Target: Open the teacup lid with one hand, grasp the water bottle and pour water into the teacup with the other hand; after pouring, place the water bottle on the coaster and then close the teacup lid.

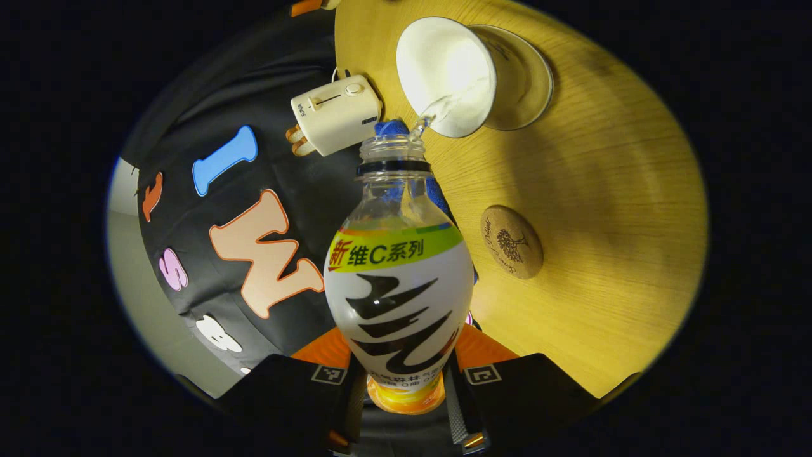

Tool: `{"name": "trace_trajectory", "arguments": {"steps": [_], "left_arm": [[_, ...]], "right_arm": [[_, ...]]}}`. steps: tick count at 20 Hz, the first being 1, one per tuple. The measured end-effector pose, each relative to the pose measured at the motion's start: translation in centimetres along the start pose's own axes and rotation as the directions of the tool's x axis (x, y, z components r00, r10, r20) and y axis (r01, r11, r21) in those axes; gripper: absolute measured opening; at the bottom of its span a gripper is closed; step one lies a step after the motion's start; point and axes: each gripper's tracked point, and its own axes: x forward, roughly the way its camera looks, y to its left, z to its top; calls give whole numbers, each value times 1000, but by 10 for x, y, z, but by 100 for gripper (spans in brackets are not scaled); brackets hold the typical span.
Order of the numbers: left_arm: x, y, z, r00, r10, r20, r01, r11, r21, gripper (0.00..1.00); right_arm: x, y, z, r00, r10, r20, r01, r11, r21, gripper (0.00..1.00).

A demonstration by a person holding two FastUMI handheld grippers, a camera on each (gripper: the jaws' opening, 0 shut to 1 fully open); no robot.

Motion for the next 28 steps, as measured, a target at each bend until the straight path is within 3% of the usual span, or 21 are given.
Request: {"name": "trace_trajectory", "arguments": {"steps": [15, 28], "left_arm": [[-12, 35, 1, 1000, 15, -9, -13, 980, 200, 52], [-11, 38, 2, 1000, 14, 2, -14, 979, 203, 53]], "right_arm": [[0, 0, 1, 1000, 0, -1, 0, 1000, 0, 28], [0, 0, 1, 1000, 0, -1, 0, 1000, 0, 28]]}}
